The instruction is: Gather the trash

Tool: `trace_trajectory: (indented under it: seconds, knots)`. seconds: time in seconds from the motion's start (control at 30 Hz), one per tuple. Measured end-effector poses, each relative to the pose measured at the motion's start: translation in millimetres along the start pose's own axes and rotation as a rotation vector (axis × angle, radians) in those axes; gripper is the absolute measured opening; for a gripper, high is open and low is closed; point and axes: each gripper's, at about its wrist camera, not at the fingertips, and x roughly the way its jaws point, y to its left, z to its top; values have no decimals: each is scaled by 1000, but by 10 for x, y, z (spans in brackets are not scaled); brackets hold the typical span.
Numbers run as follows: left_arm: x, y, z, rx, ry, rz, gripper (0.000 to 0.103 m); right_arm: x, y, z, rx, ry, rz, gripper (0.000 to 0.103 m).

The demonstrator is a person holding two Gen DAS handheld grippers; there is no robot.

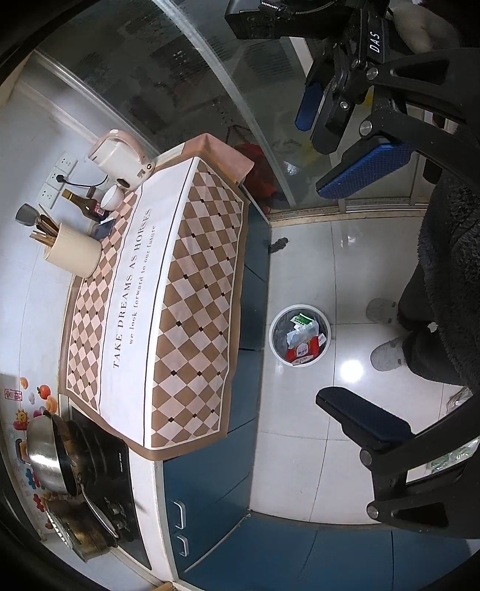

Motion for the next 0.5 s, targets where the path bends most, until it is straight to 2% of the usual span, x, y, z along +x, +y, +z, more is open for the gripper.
trace_trajectory:
  seconds: [0.5]
  knots:
    - [44,-35,-36,-10,19,-20,103,48,-49,-54,16,31,25,103]
